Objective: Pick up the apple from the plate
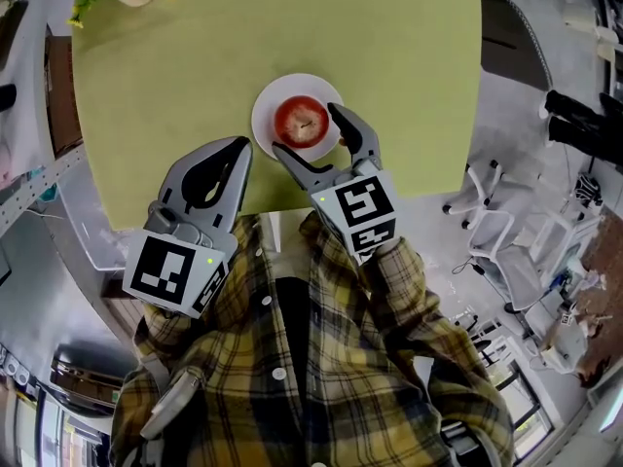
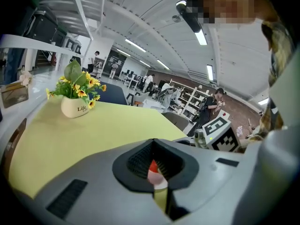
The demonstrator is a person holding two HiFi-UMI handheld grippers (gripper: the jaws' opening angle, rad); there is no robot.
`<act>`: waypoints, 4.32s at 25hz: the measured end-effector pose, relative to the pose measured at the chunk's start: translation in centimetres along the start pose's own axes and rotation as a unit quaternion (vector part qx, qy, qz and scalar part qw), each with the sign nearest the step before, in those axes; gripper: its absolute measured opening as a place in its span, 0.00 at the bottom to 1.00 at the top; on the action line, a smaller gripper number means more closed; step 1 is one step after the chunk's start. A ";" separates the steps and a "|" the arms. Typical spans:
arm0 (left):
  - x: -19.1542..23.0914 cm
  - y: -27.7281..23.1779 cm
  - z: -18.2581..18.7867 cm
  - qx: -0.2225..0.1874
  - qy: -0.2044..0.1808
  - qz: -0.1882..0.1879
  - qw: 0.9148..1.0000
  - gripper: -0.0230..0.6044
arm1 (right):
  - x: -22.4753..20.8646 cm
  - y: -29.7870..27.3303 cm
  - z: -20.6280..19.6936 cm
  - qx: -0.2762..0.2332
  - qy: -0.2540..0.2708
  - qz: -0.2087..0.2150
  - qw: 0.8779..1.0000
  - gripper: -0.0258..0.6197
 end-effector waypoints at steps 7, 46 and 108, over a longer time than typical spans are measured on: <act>0.8 -0.2 -1.0 0.005 0.010 0.007 1.000 0.05 | -0.4 -1.4 -0.9 0.017 0.012 -0.002 1.000 0.63; -0.6 0.5 2.4 -0.032 -0.009 0.003 0.999 0.05 | -0.7 2.3 2.5 -0.016 -0.029 0.007 0.999 0.63; -8.3 4.8 14.5 -0.137 -0.107 -0.044 0.984 0.05 | 3.5 13.3 10.9 -0.091 0.060 0.044 0.993 0.63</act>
Point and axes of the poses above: the fingertips, and each gripper's own axes: y backward along the fingers, x to its left, z out of its top, the point moved 8 cm from there along y, backward along the fingers, and after that the axes turned 7 degrees about z, right-handed, at the moved point
